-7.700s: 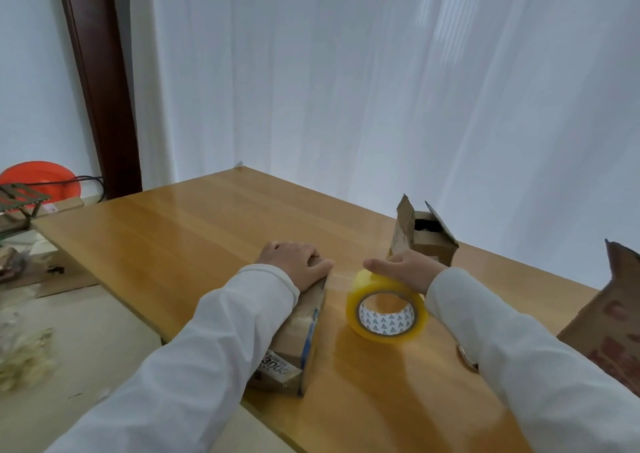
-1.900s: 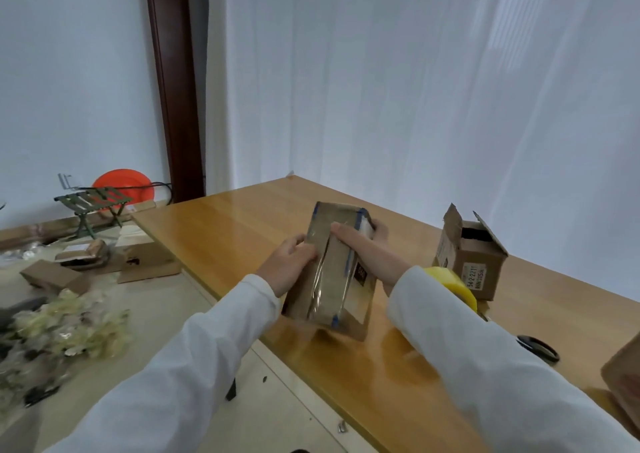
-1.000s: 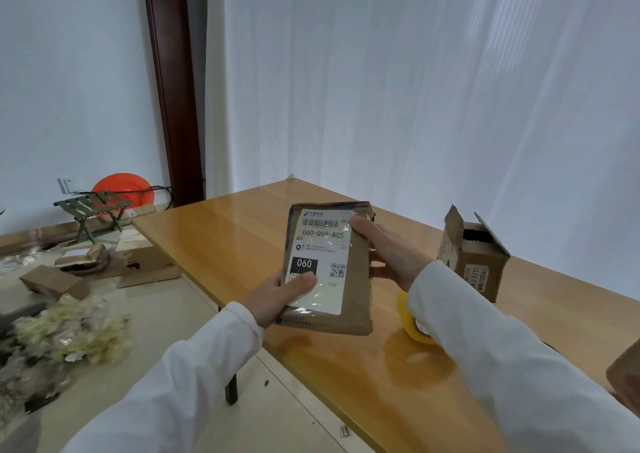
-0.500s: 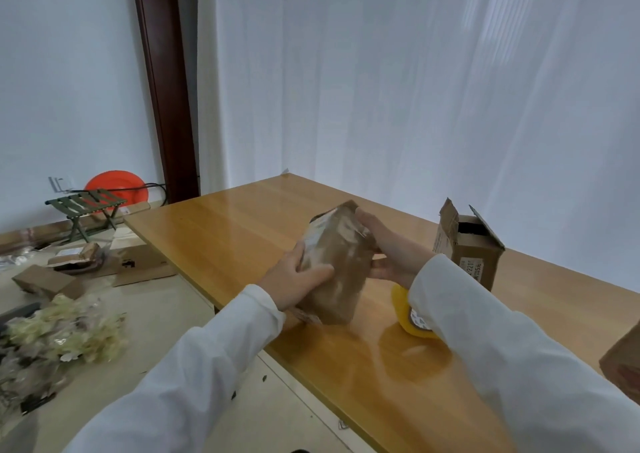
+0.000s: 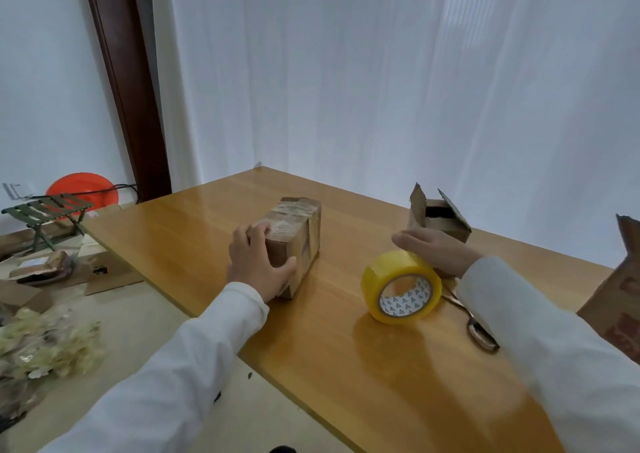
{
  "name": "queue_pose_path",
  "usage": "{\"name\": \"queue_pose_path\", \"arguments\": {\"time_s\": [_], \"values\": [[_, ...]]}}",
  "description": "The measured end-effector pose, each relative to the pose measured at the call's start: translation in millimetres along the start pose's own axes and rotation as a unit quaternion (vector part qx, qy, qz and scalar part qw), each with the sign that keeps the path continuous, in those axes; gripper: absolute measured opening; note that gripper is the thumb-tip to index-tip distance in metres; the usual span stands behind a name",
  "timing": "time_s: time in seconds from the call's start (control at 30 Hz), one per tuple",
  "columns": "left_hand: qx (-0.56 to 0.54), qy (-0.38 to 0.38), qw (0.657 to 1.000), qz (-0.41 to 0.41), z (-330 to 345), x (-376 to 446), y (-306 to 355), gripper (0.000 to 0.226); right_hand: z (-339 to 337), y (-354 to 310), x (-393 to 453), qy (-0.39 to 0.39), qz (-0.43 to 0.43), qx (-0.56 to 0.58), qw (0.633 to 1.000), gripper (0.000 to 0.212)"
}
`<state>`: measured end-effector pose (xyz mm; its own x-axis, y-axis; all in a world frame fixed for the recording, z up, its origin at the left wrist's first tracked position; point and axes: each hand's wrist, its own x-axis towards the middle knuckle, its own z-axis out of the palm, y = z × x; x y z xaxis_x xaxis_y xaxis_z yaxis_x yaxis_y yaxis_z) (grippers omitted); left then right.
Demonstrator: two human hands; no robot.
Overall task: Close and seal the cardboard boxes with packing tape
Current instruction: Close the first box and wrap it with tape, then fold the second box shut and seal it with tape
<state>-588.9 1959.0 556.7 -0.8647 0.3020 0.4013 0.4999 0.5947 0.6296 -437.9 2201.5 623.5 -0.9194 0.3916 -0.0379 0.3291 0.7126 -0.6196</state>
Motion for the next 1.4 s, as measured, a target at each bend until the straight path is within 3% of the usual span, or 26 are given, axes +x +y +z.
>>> {"name": "queue_pose_path", "arguments": {"time_s": [0.07, 0.2, 0.3, 0.33, 0.4, 0.43, 0.5, 0.63, 0.83, 0.93, 1.03, 1.1, 1.17, 1.23, 1.3, 1.4], "values": [[0.04, 0.002, 0.999, 0.023, 9.4, 17.6, -2.5, 0.063, 4.9, 18.2, -5.9, -0.044, 0.016, 0.012, 0.999, 0.077], [0.178, 0.021, 0.984, -0.006, 25.1, 44.6, 8.8, 0.065, 11.6, 34.3, -10.5, -0.008, -0.002, 0.088, 0.996, 0.059], [0.081, 0.037, 0.992, 0.086, 40.1, 24.7, 44.0, 0.058, 16.8, 40.7, -8.8, 0.053, -0.003, 0.099, 0.994, 0.072], [0.017, -0.024, 0.996, 0.09, 44.8, 11.7, 57.6, 0.055, 18.3, 41.4, -8.6, 0.064, -0.005, 0.108, 0.992, 0.072], [-0.12, -0.198, 0.973, 0.022, 50.9, -8.7, 83.7, 0.081, 19.9, 41.3, -8.6, 0.072, -0.004, 0.126, 0.989, 0.069], [-0.156, -0.246, 0.957, -0.007, 54.7, -12.9, 90.6, 0.092, 21.1, 40.1, -8.6, 0.075, -0.004, 0.127, 0.989, 0.066], [-0.149, -0.27, 0.951, -0.017, 58.8, -13.4, 99.1, 0.082, 24.3, 38.4, -7.7, 0.097, -0.007, 0.109, 0.989, 0.06], [-0.129, -0.252, 0.959, -0.014, 58.7, -8.2, 108.7, 0.036, 27.0, 35.0, -14.9, 0.148, -0.012, 0.027, 0.989, 0.058], [-0.107, -0.204, 0.973, -0.017, 56.2, -9.3, 129.4, 0.019, 30.2, 36.9, -29.4, 0.196, -0.026, -0.009, 0.98, 0.066], [-0.048, -0.174, 0.983, 0.017, 58.2, -14.8, 132.7, 0.019, 28.2, 42.1, -37.0, 0.162, -0.041, 0.012, 0.986, 0.059], [0.051, -0.146, 0.983, 0.095, 58.7, -20.6, 143.7, 0.016, 28.5, 46.9, -44.1, 0.068, -0.067, 0.062, 0.993, 0.064], [0.02, -0.076, 0.99, 0.114, 45.9, -10.8, 155.3, 0.016, 31.3, 45.1, -50.6, 0.03, -0.052, 0.053, 0.997, 0.056], [-0.098, 0.043, 0.991, 0.08, 15.9, 15.8, 166.1, 0.017, 32.7, 43.4, -56.2, 0.029, -0.052, 0.003, 0.998, 0.042], [-0.152, 0.099, 0.98, 0.08, -20.0, 37.1, 172.7, 0.017, 34.9, 42.5, -62.2, 0.047, -0.059, 0.004, 0.997, 0.035], [-0.108, 0.084, 0.982, 0.127, -40.1, 43.4, 173.9, 0.019, 35.2, 43.2, -65.8, 0.068, -0.065, 0.043, 0.995, 0.034], [-0.112, -0.001, 0.984, 0.142, -28.1, 26.4, 169.6, 0.017, 33.7, 46.4, -67.9, 0.072, -0.07, 0.092, 0.991, 0.031]]}}
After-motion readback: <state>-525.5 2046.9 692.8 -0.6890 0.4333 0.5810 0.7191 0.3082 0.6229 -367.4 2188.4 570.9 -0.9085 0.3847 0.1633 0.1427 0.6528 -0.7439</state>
